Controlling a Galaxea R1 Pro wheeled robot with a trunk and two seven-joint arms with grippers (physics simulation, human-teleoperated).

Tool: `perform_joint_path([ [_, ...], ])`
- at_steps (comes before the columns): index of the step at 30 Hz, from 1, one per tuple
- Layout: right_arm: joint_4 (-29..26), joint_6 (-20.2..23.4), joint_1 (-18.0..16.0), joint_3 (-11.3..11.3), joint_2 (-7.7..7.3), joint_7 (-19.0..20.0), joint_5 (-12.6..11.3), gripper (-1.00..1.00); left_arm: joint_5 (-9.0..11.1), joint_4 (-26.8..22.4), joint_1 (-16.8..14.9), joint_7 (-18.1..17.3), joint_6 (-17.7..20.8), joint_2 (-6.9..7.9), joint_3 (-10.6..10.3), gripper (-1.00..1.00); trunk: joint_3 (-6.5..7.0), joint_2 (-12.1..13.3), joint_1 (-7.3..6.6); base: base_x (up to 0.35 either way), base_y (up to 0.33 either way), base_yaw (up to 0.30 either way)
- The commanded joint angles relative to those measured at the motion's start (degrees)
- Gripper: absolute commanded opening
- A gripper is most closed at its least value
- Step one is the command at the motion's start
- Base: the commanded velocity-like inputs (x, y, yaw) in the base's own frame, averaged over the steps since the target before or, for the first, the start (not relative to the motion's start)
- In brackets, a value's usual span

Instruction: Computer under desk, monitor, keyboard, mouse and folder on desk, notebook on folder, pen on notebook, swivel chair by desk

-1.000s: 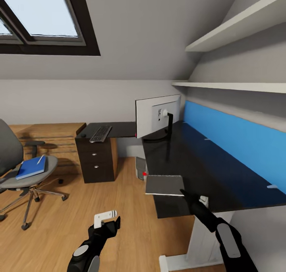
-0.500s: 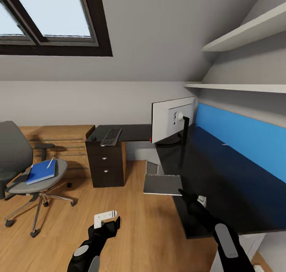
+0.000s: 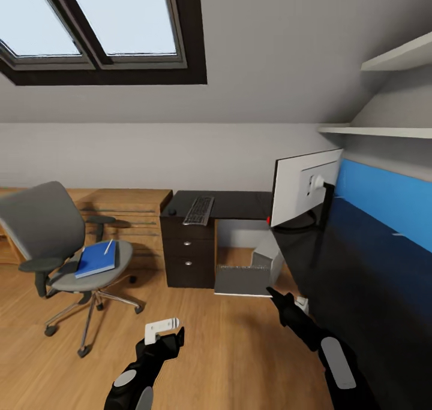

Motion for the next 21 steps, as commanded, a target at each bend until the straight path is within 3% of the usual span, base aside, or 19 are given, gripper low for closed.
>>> perform_joint_path([
  [1, -0.04, 0.50, -0.05, -0.26, 0.09, 0.13, -0.26, -1.00, 0.61, -0.03, -0.04, 0.50, 0.16, 0.04, -0.12, 1.00, 0.12, 0.38, -0.20, 0.265, 0.218, 0.077],
  [21, 0.02, 0.43, -0.05, -0.26, -0.05, 0.11, -0.34, -1.00, 0.61, 0.05, -0.04, 0.46, 0.16, 0.08, -0.16, 1.00, 3.71, 8.40, -4.59, 0.267, 0.171, 0.012],
])
